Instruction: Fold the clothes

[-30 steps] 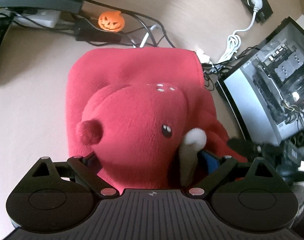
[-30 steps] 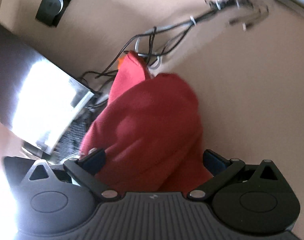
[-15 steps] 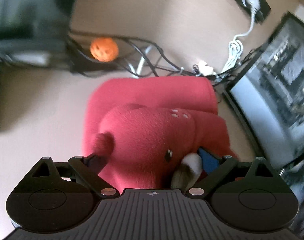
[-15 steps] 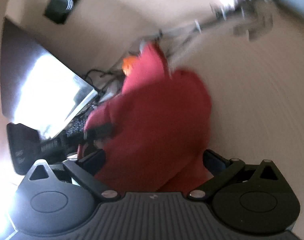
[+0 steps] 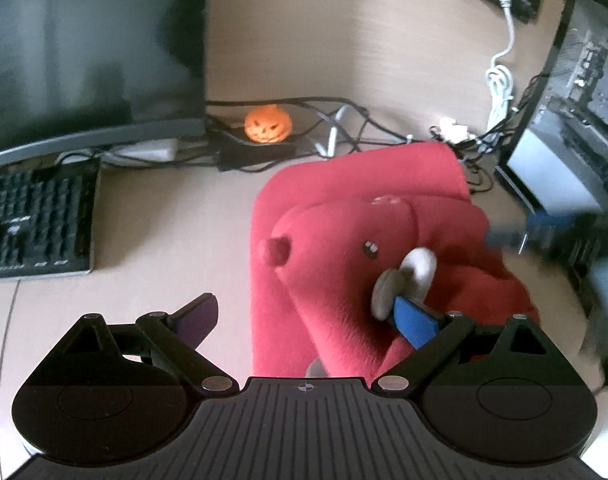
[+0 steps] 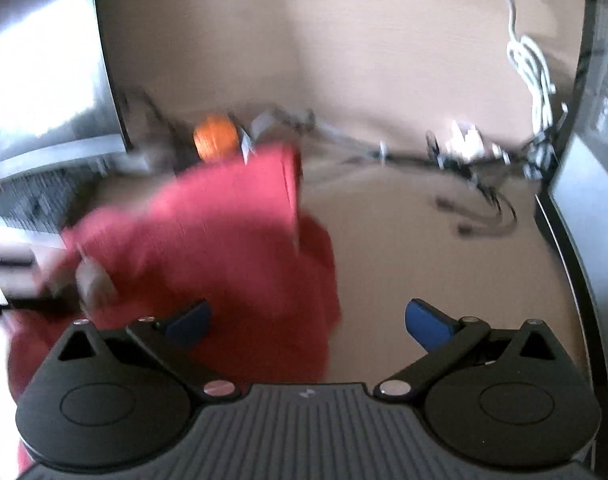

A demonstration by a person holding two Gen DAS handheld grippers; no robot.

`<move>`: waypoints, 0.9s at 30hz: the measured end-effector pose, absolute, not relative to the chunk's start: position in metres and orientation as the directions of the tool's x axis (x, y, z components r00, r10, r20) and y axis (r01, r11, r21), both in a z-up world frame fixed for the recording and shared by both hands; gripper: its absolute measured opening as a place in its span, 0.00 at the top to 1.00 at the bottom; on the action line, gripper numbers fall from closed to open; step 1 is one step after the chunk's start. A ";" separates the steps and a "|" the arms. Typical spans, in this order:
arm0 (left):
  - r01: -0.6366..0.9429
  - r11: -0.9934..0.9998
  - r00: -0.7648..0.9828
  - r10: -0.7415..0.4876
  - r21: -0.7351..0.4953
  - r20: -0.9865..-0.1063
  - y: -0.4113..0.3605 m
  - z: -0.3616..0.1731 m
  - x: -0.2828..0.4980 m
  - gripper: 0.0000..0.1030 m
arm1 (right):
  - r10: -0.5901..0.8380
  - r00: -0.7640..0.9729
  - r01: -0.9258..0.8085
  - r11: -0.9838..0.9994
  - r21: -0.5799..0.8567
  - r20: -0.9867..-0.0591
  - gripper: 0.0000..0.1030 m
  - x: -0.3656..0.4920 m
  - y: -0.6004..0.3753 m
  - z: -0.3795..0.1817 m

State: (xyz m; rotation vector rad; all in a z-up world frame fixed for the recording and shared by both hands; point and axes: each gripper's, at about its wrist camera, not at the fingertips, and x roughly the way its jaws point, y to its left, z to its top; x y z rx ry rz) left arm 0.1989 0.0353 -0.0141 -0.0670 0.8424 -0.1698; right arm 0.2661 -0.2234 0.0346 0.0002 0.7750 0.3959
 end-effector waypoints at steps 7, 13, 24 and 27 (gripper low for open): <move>0.136 0.981 0.632 -0.195 -0.141 -0.750 0.030 -0.026 0.190 0.05 | 0.237 0.664 -0.328 0.945 0.009 -0.710 0.00 0.346 -0.195 0.025; 0.146 0.978 0.644 -0.209 -0.150 -0.736 0.028 -0.026 0.183 0.05 | 0.181 0.601 -0.296 0.955 -0.006 -0.778 0.00 0.377 -0.188 -0.012; 0.272 0.947 0.650 -0.312 -0.172 -0.692 0.025 -0.011 0.147 0.05 | 0.328 0.513 -0.189 0.944 0.269 -0.793 0.00 0.395 -0.219 -0.037; 0.317 0.937 0.628 -0.323 -0.147 -0.708 0.021 -0.017 0.141 0.05 | 0.319 0.513 -0.167 0.948 0.272 -0.797 0.00 0.395 -0.218 -0.036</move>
